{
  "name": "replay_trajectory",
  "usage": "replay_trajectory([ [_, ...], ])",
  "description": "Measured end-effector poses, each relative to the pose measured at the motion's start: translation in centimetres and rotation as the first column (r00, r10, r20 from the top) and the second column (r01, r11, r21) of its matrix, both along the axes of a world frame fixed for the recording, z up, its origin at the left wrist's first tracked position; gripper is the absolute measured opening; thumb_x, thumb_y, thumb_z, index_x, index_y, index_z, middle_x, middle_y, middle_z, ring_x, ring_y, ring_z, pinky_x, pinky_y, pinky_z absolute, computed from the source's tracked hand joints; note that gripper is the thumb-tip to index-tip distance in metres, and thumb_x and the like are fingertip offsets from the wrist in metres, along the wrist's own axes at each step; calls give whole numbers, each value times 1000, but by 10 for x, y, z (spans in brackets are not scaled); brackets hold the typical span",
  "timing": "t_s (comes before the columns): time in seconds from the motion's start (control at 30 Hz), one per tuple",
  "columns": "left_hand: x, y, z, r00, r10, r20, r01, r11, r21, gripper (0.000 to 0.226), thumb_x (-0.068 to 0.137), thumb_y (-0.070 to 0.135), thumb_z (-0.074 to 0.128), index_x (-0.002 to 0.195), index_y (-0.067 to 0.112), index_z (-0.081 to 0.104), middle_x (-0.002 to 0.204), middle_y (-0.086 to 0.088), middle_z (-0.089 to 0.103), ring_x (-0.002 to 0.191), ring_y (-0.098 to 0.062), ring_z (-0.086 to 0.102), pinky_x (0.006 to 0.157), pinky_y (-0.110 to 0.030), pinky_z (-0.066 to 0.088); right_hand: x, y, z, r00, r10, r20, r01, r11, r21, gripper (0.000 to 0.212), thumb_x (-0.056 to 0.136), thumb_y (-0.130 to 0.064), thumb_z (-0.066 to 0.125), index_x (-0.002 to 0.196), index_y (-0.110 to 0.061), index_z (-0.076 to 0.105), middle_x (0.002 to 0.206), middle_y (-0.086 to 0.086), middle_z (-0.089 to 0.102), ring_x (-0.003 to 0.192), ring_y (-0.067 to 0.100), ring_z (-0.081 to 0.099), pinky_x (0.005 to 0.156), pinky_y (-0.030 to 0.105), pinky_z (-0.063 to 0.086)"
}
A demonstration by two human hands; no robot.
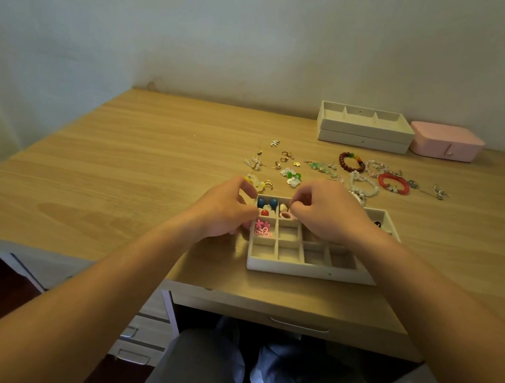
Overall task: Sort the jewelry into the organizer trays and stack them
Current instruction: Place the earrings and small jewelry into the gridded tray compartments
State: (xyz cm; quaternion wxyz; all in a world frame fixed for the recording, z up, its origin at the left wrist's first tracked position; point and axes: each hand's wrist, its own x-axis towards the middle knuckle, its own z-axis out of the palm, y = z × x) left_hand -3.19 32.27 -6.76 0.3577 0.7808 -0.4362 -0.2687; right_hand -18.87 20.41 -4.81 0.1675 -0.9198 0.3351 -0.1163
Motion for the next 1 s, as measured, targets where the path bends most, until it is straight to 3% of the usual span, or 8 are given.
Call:
replay_trajectory([
  [0.13, 21, -15, -1, 965, 165, 203, -142, 983, -120, 7, 96, 24, 62, 102, 27, 64, 89, 1, 68, 81, -15, 64, 72, -33, 52, 15, -10, 5, 999, 14, 47, -16, 999, 29, 23, 98, -18, 56, 108, -22, 76, 106, -6, 70, 96, 13, 63, 90, 38, 58],
  [0.23, 26, -31, -1, 950, 105, 293, -79, 992, -100, 16, 92, 27, 68, 108, 31, 65, 90, 7, 64, 78, -13, 63, 73, -32, 53, 32, -24, 5, 997, 14, 73, -17, 999, 46, 28, 99, -12, 54, 113, -24, 75, 121, -3, 68, 107, 16, 62, 94, 35, 55],
  [0.37, 26, -50, -1, 913, 15, 408, 1, 999, -39, 29, 90, 31, 73, 119, 32, 67, 99, 4, 63, 89, -16, 59, 84, -37, 54, 51, -37, 0, 993, 18, 113, -30, 994, 105, 30, 98, -8, 54, 114, -23, 74, 124, -1, 68, 113, 16, 60, 91, 27, 49],
  [0.5, 30, -59, -5, 880, 25, 474, -16, 1000, -21, 24, 91, 30, 72, 115, 27, 71, 96, 5, 64, 86, -14, 56, 75, -31, 48, 60, -44, -4, 989, 20, 149, -42, 989, 140, 26, 97, -10, 57, 109, -23, 76, 122, 0, 68, 113, 16, 59, 93, 29, 49],
  [0.6, 30, -59, -7, 873, 56, 485, -31, 998, -60, 24, 90, 32, 71, 113, 23, 71, 96, 6, 66, 88, -14, 60, 78, -35, 54, 61, -49, -7, 987, 41, 158, -68, 984, 163, 24, 97, -12, 58, 106, -23, 76, 120, -1, 69, 111, 15, 59, 96, 32, 51],
  [0.73, 33, -57, -7, 917, 114, 382, -73, 990, -120, 21, 91, 31, 71, 111, 25, 71, 93, 8, 66, 85, -12, 64, 77, -35, 58, 56, -53, -4, 973, 43, 227, -95, 970, 223, 22, 99, -12, 58, 106, -24, 75, 114, -5, 66, 106, 10, 59, 88, 23, 48],
  [0.87, 34, -52, 9, 985, 135, 103, -103, 956, -274, 12, 91, 16, 71, 102, 21, 74, 84, 6, 72, 72, -3, 65, 55, -9, 44, 50, -47, 0, 955, 100, 278, -174, 952, 254, 18, 100, -18, 61, 111, -27, 72, 101, -15, 63, 91, 2, 61, 71, 14, 46],
  [1.0, 30, -44, 21, 996, 66, -55, -80, 942, -325, 11, 89, 10, 73, 97, 17, 76, 81, -1, 75, 58, -2, 62, 48, -14, 43, 46, -36, 7, 922, 112, 370, -229, 929, 291, 5, 98, -28, 67, 103, -29, 68, 94, -9, 70, 82, 8, 69, 69, 23, 59],
])
